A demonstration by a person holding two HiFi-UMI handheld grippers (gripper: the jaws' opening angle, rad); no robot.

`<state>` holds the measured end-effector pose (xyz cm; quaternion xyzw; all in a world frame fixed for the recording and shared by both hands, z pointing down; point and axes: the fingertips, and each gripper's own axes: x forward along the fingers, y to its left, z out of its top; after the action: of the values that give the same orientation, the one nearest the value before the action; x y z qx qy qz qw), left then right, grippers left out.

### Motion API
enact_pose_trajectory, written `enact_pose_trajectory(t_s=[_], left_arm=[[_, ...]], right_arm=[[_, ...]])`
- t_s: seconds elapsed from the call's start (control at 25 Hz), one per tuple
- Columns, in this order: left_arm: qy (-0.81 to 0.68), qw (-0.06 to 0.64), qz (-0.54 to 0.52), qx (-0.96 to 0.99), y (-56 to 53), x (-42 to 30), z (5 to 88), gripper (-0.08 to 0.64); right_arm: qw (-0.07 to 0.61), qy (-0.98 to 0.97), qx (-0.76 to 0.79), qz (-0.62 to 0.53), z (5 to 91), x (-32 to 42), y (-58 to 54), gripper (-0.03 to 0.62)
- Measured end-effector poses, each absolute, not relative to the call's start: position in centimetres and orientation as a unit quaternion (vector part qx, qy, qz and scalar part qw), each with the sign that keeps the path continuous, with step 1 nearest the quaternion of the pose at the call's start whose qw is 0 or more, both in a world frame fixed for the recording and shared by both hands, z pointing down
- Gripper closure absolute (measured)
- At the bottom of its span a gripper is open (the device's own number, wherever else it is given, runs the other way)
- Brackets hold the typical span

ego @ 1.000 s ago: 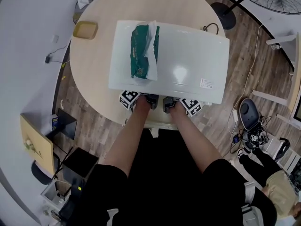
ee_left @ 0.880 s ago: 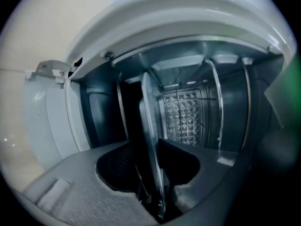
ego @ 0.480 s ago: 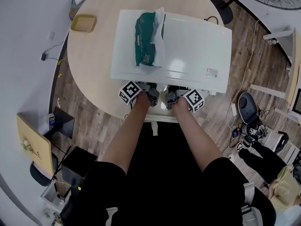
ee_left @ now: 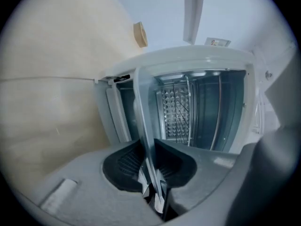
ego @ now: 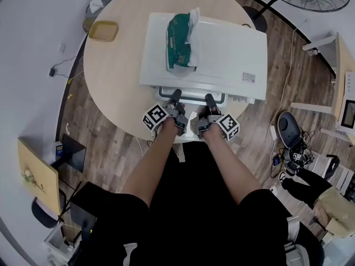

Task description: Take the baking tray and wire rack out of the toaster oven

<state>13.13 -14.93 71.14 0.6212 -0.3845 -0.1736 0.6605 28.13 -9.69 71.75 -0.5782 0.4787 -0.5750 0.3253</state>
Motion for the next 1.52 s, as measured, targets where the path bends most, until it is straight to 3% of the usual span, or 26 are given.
enact_pose_trajectory(t_s=[0.68,1.52], left_arm=[[-0.322,0.672,-0.155,0.649,-6.4,10.4,68.7,0.488],[-0.286,0.691,-0.115,0.654,2.2,6.2,68.1,0.488]], right_arm=[[0.363,0.45,-0.578,-0.576,69.8,25.1,-0.6,0.515],[0.325,0.477,-0.597,-0.557,68.3,20.5,8.0,0.512]])
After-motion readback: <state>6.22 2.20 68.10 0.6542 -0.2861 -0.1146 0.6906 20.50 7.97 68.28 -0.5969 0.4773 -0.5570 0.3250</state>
